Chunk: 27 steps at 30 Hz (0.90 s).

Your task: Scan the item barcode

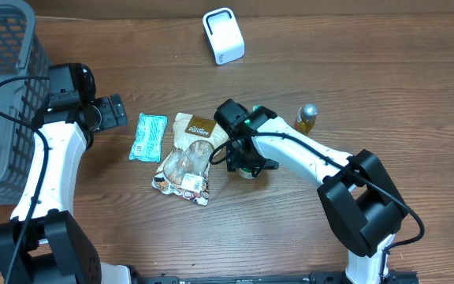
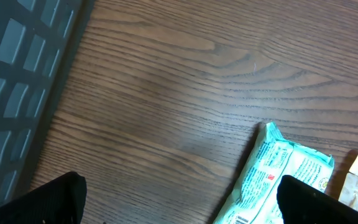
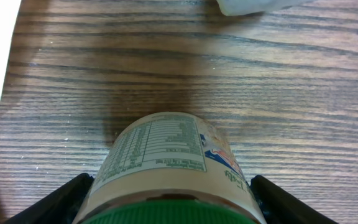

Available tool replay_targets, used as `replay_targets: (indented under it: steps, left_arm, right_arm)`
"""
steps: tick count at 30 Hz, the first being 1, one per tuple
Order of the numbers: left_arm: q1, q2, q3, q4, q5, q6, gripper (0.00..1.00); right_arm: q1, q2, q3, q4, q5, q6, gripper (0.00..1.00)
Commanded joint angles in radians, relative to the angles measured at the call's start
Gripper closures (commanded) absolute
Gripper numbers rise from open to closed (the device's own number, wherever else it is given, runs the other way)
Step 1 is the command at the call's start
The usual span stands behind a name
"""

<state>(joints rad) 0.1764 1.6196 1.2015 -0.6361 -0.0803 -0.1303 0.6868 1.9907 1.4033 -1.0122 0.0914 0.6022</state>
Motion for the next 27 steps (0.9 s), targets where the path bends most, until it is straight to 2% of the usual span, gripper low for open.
replay_targets:
  steps: [1, 9, 13, 18, 23, 27]
  left_arm:
    - [-0.007, -0.015, 0.022, 0.001, -0.005, 0.011, 0.00]
    - [-0.007, -0.015, 0.021, 0.001, -0.005, 0.011, 0.00]
    - [-0.007, -0.015, 0.022, 0.001, -0.005, 0.011, 0.01]
    - [-0.007, -0.015, 0.022, 0.001, -0.005, 0.011, 0.00]
    - [-0.007, -0.015, 0.022, 0.001, -0.005, 0.011, 0.01]
    - [-0.007, -0.015, 0.022, 0.001, -0.005, 0.011, 0.01]
  right_arm:
    - [-0.004, 0.010, -0.004, 0.001, -0.008, 0.027, 0.24]
    - [-0.004, 0.017, -0.004, 0.008, -0.008, 0.027, 0.25]
    - [-0.004, 0.016, -0.003, 0.007, -0.008, 0.027, 0.37]
    - [-0.004, 0.016, 0.012, -0.027, -0.018, 0.026, 0.42]
    - [-0.023, 0.016, 0.114, -0.128, -0.044, 0.026, 0.46]
    - [-0.061, 0.016, 0.254, -0.245, -0.195, -0.002, 0.49]
